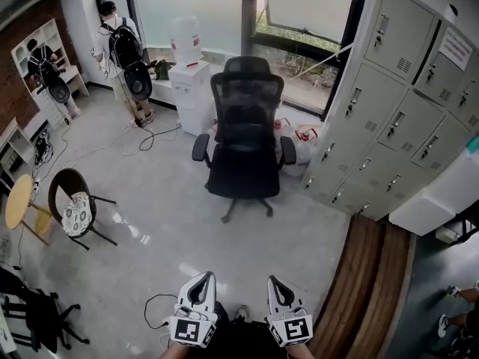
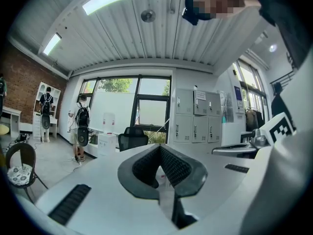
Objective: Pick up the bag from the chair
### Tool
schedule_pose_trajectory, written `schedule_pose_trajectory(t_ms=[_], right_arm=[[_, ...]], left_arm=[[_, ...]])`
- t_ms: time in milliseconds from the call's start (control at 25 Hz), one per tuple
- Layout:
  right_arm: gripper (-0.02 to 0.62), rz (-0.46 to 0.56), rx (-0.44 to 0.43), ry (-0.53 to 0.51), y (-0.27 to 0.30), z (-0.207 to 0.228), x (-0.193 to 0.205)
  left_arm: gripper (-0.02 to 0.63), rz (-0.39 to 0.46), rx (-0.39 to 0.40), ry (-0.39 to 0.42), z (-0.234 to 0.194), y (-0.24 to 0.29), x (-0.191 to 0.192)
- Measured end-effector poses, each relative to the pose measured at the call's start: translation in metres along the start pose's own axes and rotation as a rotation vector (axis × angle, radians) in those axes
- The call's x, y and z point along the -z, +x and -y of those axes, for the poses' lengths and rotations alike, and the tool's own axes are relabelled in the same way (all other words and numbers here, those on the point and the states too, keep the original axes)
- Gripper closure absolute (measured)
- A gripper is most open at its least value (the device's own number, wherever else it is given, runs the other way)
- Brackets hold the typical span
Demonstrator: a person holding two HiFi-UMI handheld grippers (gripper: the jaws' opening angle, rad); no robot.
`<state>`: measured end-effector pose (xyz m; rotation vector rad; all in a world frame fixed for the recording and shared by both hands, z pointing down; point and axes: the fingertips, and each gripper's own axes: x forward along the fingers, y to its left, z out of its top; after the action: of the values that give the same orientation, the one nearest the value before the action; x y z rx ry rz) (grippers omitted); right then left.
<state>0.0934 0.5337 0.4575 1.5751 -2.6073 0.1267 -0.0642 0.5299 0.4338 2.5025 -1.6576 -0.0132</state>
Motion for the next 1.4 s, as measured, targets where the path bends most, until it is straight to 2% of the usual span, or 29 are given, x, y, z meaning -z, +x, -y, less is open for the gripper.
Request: schedule_pose_trajectory(t_ms=[280,480,600,800,1040,1200,1400], right_arm=[[0.597,-0.042,-0.010,0.020,0.017,0.029,0.017],[0.597,-0.065,0.030,0.009,0.047,0.056,0.022],[0.597,-0.073,0.047,0.008,0.077,0.073,0.020],[0.597,-0.069,0.052,0.001,0.150,0.099,0.001],[0.597,-0.045,0.079,0.013,0.242,0.135,-0.026],[0.597,-0.040,0.094,-0.003,0.289,0.159,-0.037],[0.597,-0.039,0.066,0.003,0.333,0.177,-0.044]], left_arm=[[0.607,-0.055,0.017,-0.011,0.008,0.034,0.019],[0.607,-0.061,0.082,-0.045,0.010,0.091,0.030],[0.607,-0.047,0.126,-0.060,0.004,0.134,0.024],[0.607,-0.024,0.159,-0.062,-0.029,0.212,0.002],[0.607,-0.009,0.159,-0.062,-0.085,0.290,-0.023],[0.607,-0.011,0.141,-0.019,-0.115,0.332,-0.025],[0.607,-0.053,0.095,-0.048,-0.141,0.362,-0.021]])
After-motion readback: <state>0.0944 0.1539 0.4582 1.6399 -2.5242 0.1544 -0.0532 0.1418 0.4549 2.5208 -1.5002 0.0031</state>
